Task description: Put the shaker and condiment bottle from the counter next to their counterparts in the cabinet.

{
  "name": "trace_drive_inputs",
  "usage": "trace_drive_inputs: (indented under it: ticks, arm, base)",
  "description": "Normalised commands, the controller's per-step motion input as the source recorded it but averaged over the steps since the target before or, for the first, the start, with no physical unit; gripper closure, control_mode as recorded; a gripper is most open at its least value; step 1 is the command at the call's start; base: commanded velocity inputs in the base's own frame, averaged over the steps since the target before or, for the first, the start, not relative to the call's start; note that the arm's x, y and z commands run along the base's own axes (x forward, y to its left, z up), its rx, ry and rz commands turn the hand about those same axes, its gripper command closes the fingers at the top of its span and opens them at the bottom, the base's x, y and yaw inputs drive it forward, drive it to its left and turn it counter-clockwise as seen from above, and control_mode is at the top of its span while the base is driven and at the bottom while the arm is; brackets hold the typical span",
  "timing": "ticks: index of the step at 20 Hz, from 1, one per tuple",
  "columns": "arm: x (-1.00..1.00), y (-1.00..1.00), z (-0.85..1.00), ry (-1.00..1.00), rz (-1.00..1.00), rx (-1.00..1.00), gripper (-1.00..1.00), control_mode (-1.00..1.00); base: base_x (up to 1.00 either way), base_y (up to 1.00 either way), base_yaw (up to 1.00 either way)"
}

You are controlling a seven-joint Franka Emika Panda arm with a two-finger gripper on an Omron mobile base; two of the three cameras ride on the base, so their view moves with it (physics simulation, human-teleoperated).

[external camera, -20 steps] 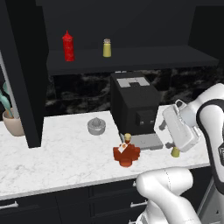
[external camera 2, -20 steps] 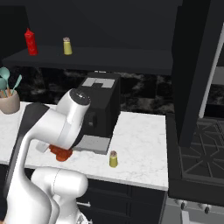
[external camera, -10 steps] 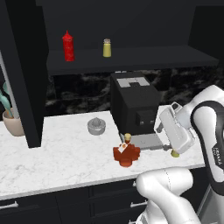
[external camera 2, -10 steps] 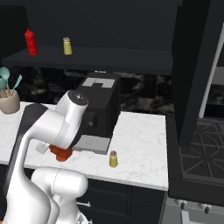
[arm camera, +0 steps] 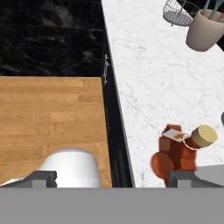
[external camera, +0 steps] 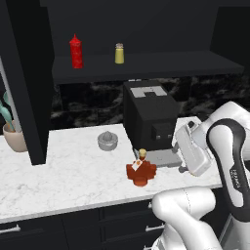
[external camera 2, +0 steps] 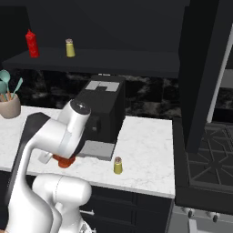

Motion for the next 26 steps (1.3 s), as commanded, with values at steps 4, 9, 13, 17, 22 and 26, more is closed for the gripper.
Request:
trace_drive_inputs:
  ticks: [4,9,13,17,22,26]
  arm:
    - [0.28,0.04,-0.14,0.04,0.0,0.0,-1.0,-1.0]
    - [0.31,0.04,-0.12,0.05,0.0,0.0,-1.0,-1.0]
    - [0.23,0.0,-0.09,0.03,0.0,0.0,-1.0,-1.0]
    - [0.25,0.01,-0.09,0.0,0.0,0.0,-1.0,-1.0]
    - [0.28,0.03,-0.06,0.0,0.0,-0.01,-1.0,-1.0]
    - [0.25,0.06,-0.06,0.0,-0.01,-0.02,-1.0,-1.0]
  base:
    - [0.0,0.0,0.0]
    - [0.0,0.0,0.0]
    - [0.0,0.0,0.0]
    - [0.0,0.0,0.0]
    - [0.0,0.0,0.0]
    - [0.0,0.0,0.0]
